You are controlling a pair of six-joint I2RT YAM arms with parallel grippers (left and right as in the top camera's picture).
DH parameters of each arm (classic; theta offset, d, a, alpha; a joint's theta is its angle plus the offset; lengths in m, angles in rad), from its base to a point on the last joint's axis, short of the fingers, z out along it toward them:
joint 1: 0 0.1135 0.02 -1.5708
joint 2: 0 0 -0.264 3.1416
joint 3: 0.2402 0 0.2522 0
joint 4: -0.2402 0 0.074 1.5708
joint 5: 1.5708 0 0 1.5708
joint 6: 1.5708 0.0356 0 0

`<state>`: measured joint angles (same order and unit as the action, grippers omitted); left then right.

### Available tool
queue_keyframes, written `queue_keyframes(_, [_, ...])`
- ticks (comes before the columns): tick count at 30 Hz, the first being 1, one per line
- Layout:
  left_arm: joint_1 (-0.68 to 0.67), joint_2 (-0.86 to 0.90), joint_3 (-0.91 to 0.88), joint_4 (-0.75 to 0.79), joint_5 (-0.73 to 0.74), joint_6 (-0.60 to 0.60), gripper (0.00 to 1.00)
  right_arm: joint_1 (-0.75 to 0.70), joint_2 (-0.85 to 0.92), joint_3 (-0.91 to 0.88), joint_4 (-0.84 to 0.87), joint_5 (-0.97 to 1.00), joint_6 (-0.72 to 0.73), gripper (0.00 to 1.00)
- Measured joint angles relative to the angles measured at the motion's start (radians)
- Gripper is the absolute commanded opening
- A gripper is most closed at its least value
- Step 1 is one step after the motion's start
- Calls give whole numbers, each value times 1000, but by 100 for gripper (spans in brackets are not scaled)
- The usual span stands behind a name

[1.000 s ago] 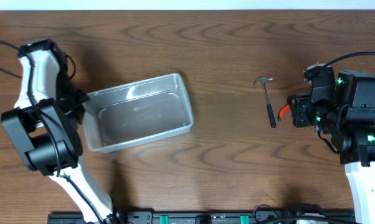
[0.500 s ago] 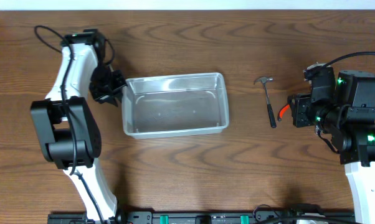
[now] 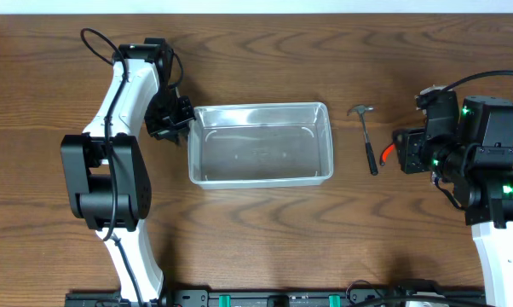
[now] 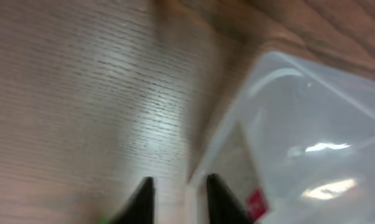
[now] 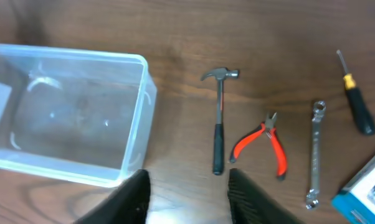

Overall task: Pack container
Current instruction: 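Push the box right with the left gripper, then retract left arm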

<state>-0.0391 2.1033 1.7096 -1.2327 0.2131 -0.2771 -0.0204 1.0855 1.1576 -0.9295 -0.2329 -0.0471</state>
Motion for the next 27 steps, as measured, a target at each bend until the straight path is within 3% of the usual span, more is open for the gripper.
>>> queue_keyframes(7, [58, -8, 22, -42, -161, 32, 50, 0, -3, 1, 8, -2, -22, 59])
queue_keyframes(13, [137, -137, 26, -45, -256, 46, 61, 0, 6, 86, -31, 26, 12, 50])
queue_keyframes(16, [158, -261, 29, -45, -276, 46, 62, 0, 49, 201, -90, 51, 45, 52])
queue_keyframes(20, [162, -432, 42, -43, -291, 46, 63, 2, 185, 400, -206, 93, 66, 66])
queue_keyframes(25, [161, -617, 47, -45, -303, 50, 66, 13, 433, 634, -283, 127, 35, 69])
queue_keyframes(27, [161, -679, 47, -45, -328, 53, 77, 14, 544, 702, -302, 131, 28, 70])
